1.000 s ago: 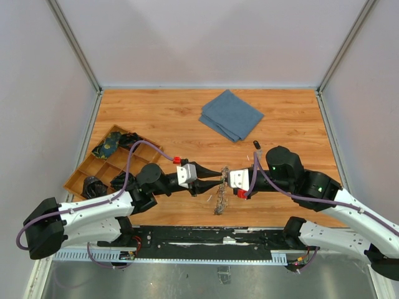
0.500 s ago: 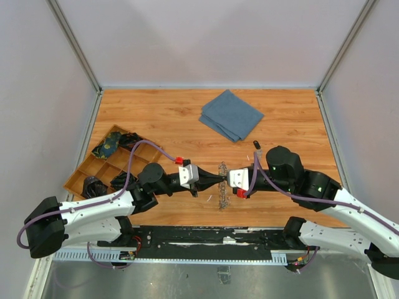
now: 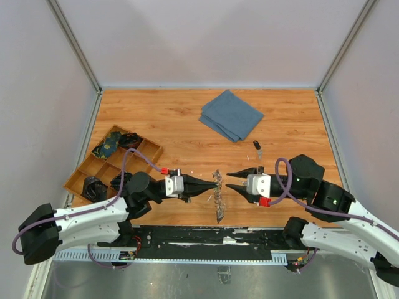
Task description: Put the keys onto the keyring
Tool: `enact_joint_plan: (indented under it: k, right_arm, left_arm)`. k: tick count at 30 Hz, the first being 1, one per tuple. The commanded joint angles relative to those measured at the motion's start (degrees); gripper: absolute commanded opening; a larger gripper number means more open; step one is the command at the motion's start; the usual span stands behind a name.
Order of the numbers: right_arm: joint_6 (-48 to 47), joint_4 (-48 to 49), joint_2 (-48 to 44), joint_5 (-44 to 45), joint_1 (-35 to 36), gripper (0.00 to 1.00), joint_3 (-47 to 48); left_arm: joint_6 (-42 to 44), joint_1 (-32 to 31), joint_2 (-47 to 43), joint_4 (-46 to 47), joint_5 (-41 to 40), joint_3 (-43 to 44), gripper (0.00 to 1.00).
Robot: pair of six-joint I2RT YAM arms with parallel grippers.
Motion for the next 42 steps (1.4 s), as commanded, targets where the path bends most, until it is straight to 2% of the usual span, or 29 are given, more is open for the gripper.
enact_joint_plan:
  k: [1, 8, 17, 42]
  right_arm:
    - [6.0, 7.4, -2.5, -4.2, 0.5, 0.35, -2.9]
    - [12.4, 12.6, -2.4, -9.7, 0.5, 0.36, -5.4]
    - [16.0, 17.8, -1.3, -11.8, 0.6, 0.32, -7.5]
    - [17.1, 21.1, 1.6, -12.9, 1.2, 0.16, -8.9]
  left_arm:
    - [1.8, -0.2, -2.8, 13.3, 5.7, -2.6, 0.01]
    - [3.2, -0.2, -4.4, 19.0, 9.7, -4.7, 0.01]
    - [3.7, -0.2, -4.9, 19.6, 9.2, -4.6, 0.01]
    - [3.5, -0.2, -4.0, 20.0, 8.9, -3.8, 0.0]
